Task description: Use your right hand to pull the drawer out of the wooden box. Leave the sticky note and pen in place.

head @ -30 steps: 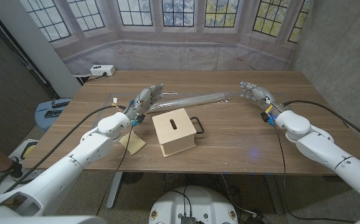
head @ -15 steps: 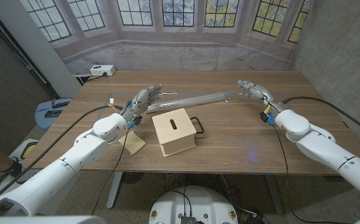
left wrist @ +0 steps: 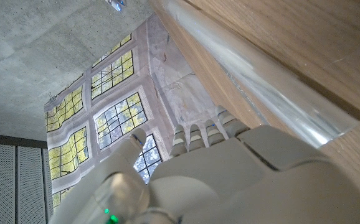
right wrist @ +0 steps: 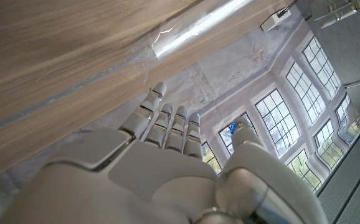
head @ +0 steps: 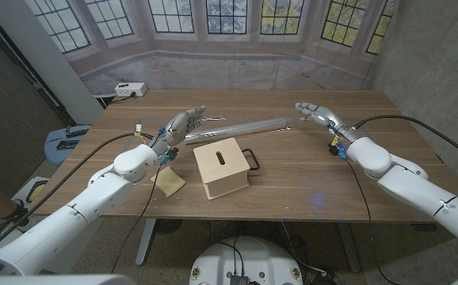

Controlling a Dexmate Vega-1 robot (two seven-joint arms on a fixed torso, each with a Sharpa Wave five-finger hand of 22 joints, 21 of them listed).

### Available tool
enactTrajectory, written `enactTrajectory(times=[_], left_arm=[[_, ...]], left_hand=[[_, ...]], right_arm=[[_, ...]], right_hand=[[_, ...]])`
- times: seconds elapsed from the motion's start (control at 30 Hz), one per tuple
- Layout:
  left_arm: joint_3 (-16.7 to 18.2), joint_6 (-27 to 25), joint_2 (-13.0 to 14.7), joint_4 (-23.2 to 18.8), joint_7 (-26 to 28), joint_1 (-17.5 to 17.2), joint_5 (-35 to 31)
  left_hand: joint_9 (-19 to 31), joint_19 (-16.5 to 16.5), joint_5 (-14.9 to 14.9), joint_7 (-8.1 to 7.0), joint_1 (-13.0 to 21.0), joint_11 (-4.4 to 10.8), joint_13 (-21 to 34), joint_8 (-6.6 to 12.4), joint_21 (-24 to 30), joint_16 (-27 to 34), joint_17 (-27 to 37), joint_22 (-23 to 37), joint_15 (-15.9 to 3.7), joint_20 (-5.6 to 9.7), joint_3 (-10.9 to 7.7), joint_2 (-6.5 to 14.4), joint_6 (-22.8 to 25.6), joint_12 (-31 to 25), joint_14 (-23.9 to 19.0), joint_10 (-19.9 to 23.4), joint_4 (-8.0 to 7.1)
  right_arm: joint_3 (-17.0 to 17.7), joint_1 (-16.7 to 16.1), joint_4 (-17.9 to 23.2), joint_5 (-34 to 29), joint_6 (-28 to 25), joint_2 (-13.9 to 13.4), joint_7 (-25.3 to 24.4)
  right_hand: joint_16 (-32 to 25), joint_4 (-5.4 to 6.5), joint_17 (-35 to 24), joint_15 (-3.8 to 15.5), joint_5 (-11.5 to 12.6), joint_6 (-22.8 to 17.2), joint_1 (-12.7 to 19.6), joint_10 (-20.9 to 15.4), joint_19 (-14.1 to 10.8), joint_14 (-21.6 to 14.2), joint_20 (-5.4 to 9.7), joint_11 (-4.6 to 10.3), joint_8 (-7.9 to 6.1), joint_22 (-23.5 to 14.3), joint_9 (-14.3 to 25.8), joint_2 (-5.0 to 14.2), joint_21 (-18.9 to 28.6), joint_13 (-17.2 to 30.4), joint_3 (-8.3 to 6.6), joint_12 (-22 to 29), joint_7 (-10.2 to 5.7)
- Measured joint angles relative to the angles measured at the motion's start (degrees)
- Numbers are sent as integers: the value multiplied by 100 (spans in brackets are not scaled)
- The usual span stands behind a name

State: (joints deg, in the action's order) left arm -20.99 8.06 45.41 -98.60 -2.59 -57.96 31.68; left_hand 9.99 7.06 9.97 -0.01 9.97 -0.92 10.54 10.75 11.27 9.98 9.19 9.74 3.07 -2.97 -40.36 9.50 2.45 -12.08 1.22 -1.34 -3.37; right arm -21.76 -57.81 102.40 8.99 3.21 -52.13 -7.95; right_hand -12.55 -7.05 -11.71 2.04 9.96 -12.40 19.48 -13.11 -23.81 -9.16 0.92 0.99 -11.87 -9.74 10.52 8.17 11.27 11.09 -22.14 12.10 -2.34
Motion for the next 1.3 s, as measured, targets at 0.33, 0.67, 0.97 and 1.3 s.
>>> enactTrajectory(times=[0.33, 0.67, 0.97, 1.3], left_arm=[[6, 45, 81, -64, 0, -36, -131], [6, 82, 164, -109, -21, -91, -230], [33, 119, 215, -151, -23, -144, -275], [27, 140, 224, -250, -2, -192, -365]], left_hand=[[0, 21, 0, 0, 0, 0, 0, 0, 0, 0, 0, 0, 0, 21, 7, 0, 0, 22, 0, 0, 6], [0, 21, 0, 0, 23, 12, -1, 0, 0, 0, 0, 0, 0, 21, 6, -23, 0, 22, 0, 12, 6], [0, 21, 0, 0, 23, 11, -1, 0, 0, 0, 26, 0, -21, 21, 6, -23, 0, 22, -21, 11, 6], [0, 21, 0, 0, 38, 11, -1, 0, 0, 0, 30, 0, -21, 21, 6, -7, 0, 22, -21, 11, 5]], right_arm=[[-76, -30, 325, -495, -230, -200, 2], [-138, -54, 575, -900, -317, -338, 103], [-214, -27, 795, -1324, -343, -490, 242], [-229, -23, 1037, -1806, -275, -751, 418]], right_hand=[[0, -31, 0, 29, 0, -145, 53, -136, -31, -89, 32, 136, 0, 0, 0, -8, 0, 0, 32, 0, -82], [-45, -55, -1, 23, 0, -225, 53, -181, -31, -146, 32, 179, -23, 0, 0, -8, 0, 0, 8, 0, -102], [-45, -79, 27, 0, 0, -225, 75, -234, -31, -205, 32, 172, -23, 0, 0, -30, 0, 0, 32, 44, -102], [-45, -79, 26, 30, 0, -287, 98, -253, -31, -234, 32, 191, -22, 1, 0, -53, 0, 0, 32, 44, -123]])
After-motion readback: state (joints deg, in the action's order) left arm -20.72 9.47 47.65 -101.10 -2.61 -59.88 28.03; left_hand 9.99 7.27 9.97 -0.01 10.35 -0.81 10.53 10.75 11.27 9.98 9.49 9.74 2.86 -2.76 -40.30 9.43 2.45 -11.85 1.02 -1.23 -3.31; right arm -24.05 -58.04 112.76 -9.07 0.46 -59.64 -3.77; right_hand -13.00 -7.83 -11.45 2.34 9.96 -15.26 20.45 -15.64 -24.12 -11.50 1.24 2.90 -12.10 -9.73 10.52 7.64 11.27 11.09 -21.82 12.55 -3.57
